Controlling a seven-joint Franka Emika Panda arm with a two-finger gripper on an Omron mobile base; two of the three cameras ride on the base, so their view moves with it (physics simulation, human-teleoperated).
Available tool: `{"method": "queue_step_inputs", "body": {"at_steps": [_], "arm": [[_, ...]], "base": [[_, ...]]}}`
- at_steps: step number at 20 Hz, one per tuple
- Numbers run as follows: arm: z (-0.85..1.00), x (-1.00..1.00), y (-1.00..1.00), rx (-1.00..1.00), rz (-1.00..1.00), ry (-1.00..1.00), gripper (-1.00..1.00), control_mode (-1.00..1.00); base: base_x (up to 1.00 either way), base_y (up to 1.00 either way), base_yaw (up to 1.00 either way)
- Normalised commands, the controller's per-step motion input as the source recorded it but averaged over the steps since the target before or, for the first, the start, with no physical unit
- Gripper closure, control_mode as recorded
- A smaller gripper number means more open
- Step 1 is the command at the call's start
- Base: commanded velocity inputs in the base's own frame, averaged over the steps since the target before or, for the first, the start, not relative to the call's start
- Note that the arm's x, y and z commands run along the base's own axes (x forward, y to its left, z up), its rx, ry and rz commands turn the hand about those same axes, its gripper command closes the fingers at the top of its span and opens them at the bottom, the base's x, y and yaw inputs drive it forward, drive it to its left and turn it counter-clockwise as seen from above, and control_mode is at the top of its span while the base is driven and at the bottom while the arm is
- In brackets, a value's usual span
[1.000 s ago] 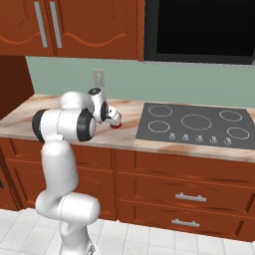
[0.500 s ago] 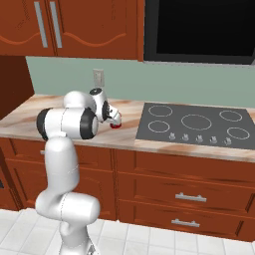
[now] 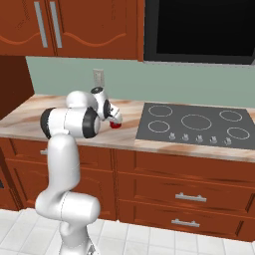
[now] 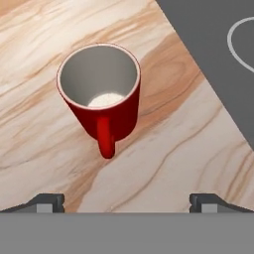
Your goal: Pick the mug on the counter and place it in the cabinet with the handle facing the right, like the mugs already inside.
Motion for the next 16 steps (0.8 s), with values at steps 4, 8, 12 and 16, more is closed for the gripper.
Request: {"method": "queue_step_inputs", "body": {"at_steps": [4, 8, 12, 16], "arm": [[-0.11, 0.21, 0.0, 0.0, -0.03, 0.0, -1.0, -1.0], [-0.12, 0.2, 0.0, 0.0, -0.03, 0.0, -1.0, -1.0], [-0.09, 0.17, 0.0, 0.0, -0.03, 0.0, -1.0, -1.0], [-0.06, 0.14, 0.0, 0.0, -0.02, 0.0, -1.0, -1.0]], "base": [[0.0, 0.0, 0.0], [0.0, 0.0, 0.0], [0.0, 0.0, 0.0], [0.0, 0.0, 0.0]]}}
